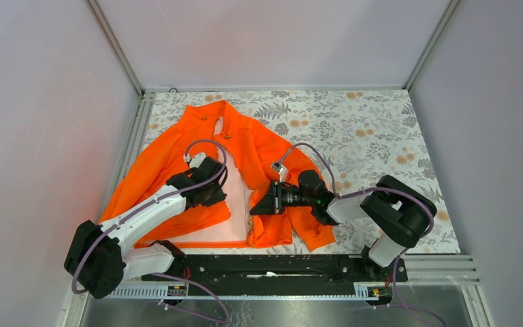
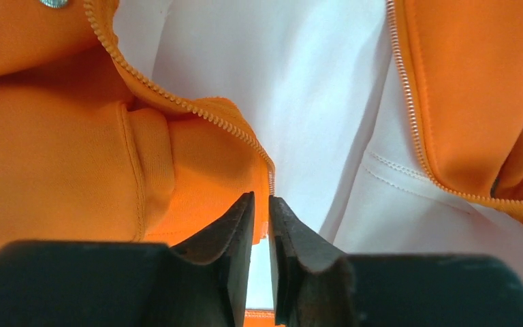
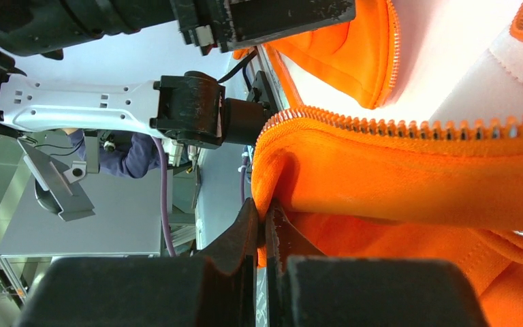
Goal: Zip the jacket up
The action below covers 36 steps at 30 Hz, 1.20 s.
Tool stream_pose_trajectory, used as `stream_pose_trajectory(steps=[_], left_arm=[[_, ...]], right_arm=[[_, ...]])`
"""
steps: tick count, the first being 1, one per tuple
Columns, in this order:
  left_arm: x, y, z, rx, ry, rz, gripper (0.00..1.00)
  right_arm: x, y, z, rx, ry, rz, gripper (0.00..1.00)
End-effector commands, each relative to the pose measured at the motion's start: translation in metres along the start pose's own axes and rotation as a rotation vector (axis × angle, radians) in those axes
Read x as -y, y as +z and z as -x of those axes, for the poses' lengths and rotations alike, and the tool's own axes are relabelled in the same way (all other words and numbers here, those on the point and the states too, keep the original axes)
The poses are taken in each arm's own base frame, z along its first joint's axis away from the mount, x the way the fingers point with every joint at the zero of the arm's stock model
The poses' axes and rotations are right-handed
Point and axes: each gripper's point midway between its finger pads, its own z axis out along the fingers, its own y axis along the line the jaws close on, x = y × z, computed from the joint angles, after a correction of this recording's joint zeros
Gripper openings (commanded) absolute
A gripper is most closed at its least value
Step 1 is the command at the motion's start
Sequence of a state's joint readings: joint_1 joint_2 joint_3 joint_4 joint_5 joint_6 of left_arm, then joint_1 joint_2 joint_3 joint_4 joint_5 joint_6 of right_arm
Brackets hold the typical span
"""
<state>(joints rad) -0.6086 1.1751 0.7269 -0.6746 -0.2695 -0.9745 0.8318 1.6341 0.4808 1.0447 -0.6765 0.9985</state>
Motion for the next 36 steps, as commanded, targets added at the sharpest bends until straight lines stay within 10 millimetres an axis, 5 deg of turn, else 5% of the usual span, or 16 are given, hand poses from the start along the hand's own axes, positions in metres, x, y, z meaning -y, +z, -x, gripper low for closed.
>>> stream_pose_trajectory(steps=[1, 3, 6, 17, 23, 30, 36], left_arm=[[0.010, -0.006, 0.007, 0.047, 0.016, -0.085, 0.26], [0.010, -0.006, 0.005, 0.043, 0.019, -0.096, 0.48], [0.008, -0.002, -0.001, 0.013, 0.015, -0.078, 0.59], [-0.012, 0.020, -0.011, -0.054, -0.084, 0.157, 0.68], [-0.013, 0.027, -0.010, -0.051, -0.078, 0.191, 0.56], [-0.012, 0.023, -0.004, -0.024, -0.055, 0.163, 0.16], [0.001, 0.011, 0.002, 0.003, -0.002, 0.037, 0.08]], right_arm=[[-0.013, 0.012, 0.002, -0.023, -0.037, 0.053, 0.00], [-0.014, 0.013, 0.002, -0.023, -0.030, 0.061, 0.00], [-0.013, 0.013, 0.001, -0.024, -0.021, 0.059, 0.00], [-0.011, 0.010, -0.001, -0.010, -0.019, 0.059, 0.00], [-0.011, 0.009, -0.004, -0.015, -0.010, 0.074, 0.00], [-0.010, 0.012, -0.002, -0.017, -0.005, 0.083, 0.00], [-0.004, 0.022, -0.001, -0.037, -0.024, 0.046, 0.00]])
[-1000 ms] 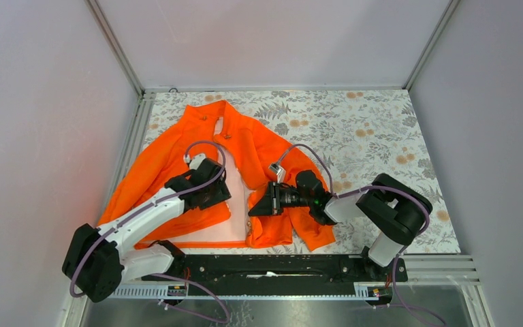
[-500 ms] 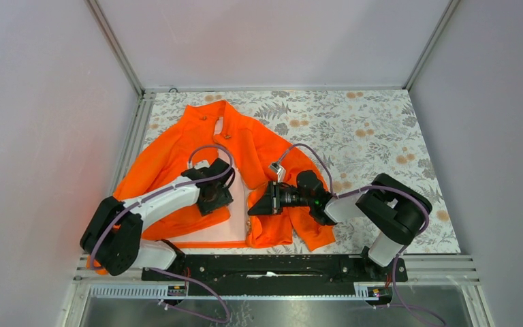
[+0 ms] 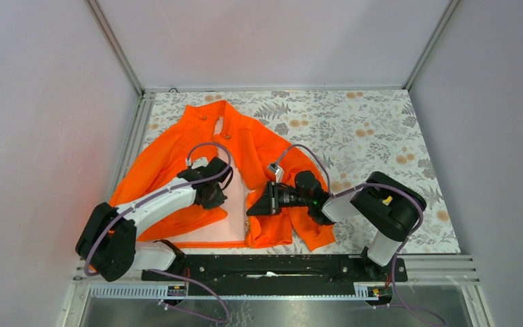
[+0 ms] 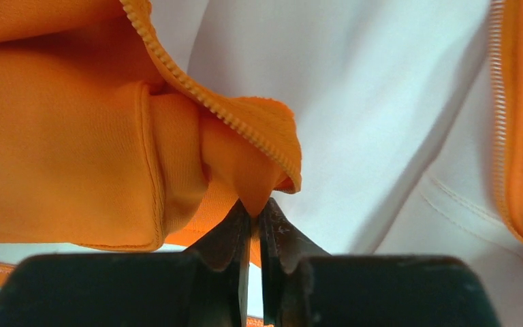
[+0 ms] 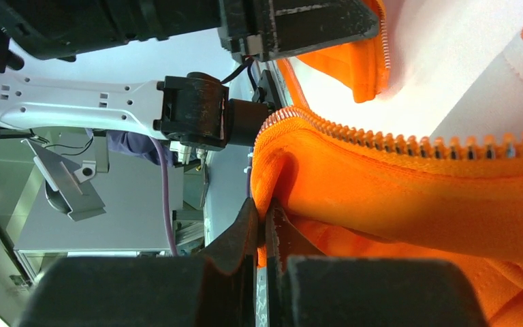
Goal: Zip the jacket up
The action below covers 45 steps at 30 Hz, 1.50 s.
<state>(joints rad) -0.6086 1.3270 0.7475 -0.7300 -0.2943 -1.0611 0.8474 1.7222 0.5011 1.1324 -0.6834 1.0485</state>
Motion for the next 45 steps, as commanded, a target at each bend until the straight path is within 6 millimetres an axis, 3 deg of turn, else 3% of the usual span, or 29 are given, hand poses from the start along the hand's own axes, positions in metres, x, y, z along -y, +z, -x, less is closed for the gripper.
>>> stream_pose_trajectory(steps=[1, 9, 11, 17, 33, 40, 45], left_arm=[[0.022, -0.018, 0.017, 0.081, 0.052, -0.162, 0.08], [0.041, -0.055, 0.020, 0.172, 0.112, -0.488, 0.04], [0.043, -0.061, 0.019, 0.201, 0.114, -0.559, 0.00], [0.053, -0.076, 0.012, 0.242, 0.141, -0.732, 0.00], [0.045, -0.089, 0.018, 0.380, 0.221, -0.805, 0.00], [0.046, -0.095, 0.018, 0.402, 0.229, -0.835, 0.00], [0.047, -0.096, 0.020, 0.415, 0.245, -0.839, 0.00]], right_arm=[[-0.007, 0.014, 0.002, -0.032, -0.061, 0.018, 0.00], [-0.003, 0.031, 0.006, -0.059, -0.057, 0.018, 0.00], [0.002, 0.033, 0.005, -0.074, -0.055, -0.001, 0.00], [0.013, 0.037, 0.003, -0.125, -0.067, -0.052, 0.00], [0.044, 0.044, 0.018, -0.137, -0.161, -0.177, 0.00], [0.054, 0.037, 0.049, -0.006, -0.298, -0.284, 0.00], [0.046, 0.039, 0.068, 0.072, -0.356, -0.281, 0.00]])
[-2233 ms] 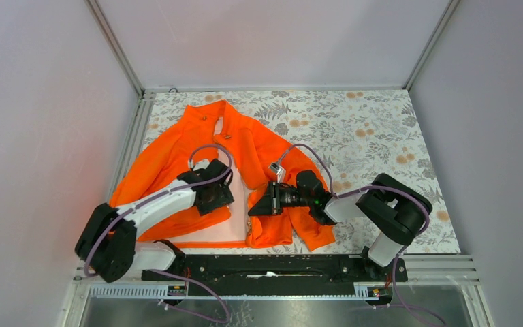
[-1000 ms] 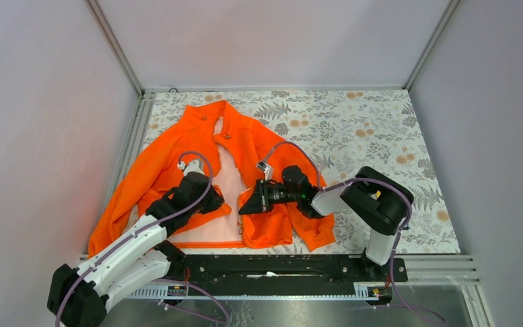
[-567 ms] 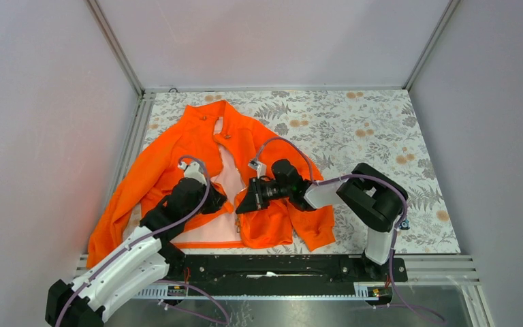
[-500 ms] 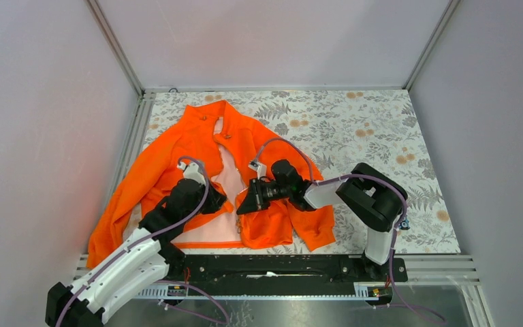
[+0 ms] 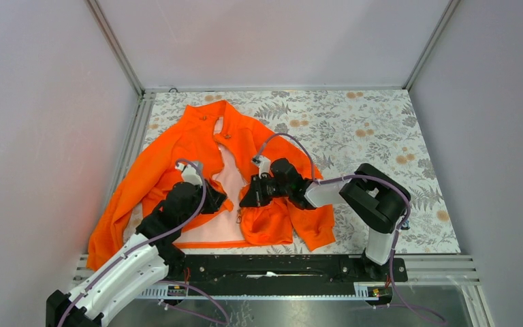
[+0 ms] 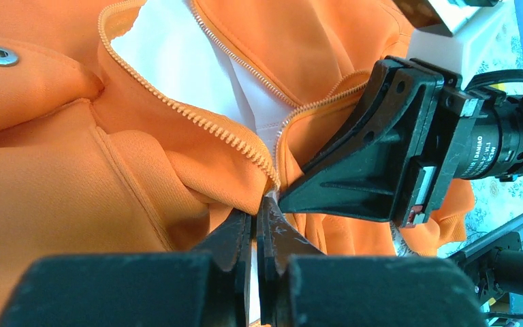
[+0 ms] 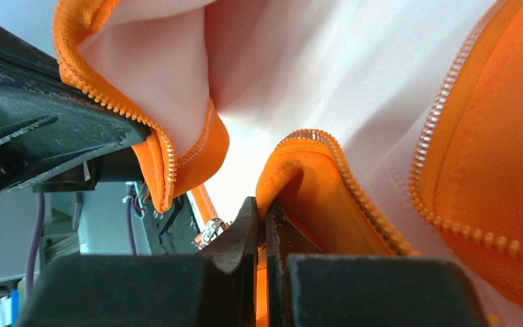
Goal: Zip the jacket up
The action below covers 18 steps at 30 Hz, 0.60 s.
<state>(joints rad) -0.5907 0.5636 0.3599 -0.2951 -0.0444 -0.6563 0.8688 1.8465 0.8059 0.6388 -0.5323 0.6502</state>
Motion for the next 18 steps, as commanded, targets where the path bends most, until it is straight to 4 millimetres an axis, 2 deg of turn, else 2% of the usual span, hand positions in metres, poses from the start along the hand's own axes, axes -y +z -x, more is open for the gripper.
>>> stream_pose_trajectory(steps=[1, 9, 18], left_arm=[[0.017, 0.001, 0.017, 0.064, 0.028, -0.076, 0.00], [0.011, 0.008, 0.011, 0.029, 0.040, -0.044, 0.00], [0.016, 0.008, 0.011, 0.022, 0.048, -0.068, 0.00]], right_arm=[[-0.009, -0.006, 0.042, 0.156, -0.130, -0.004, 0.00], [-0.021, -0.011, 0.036, 0.165, -0.229, 0.090, 0.00], [-0.030, -0.008, 0.036, 0.152, -0.277, 0.147, 0.00]])
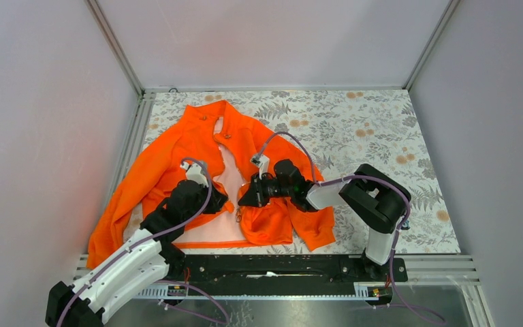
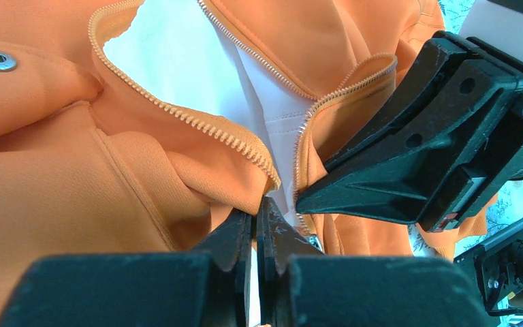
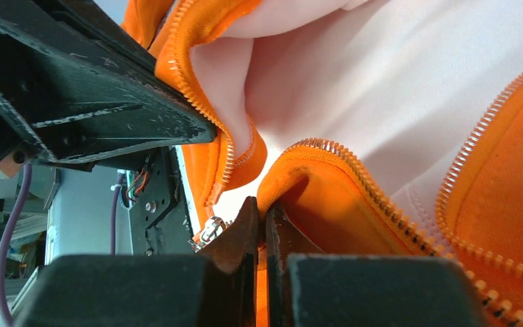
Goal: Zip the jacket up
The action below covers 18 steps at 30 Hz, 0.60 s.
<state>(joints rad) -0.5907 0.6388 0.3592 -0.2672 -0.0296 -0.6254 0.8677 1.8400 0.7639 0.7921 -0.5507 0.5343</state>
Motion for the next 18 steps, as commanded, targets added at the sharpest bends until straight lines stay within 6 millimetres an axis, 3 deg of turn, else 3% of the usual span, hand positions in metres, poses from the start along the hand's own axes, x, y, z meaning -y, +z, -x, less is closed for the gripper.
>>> stream_pose_trajectory(steps=[1, 18], left_arm=[[0.021, -0.002, 0.021, 0.072, 0.016, -0.085, 0.00], [0.024, -0.006, 0.026, 0.096, 0.018, -0.101, 0.00]], right_arm=[[-0.017, -0.002, 0.030, 0.084, -0.101, 0.067, 0.00], [-0.004, 0.008, 0.025, 0.061, -0.073, 0.042, 0.00]])
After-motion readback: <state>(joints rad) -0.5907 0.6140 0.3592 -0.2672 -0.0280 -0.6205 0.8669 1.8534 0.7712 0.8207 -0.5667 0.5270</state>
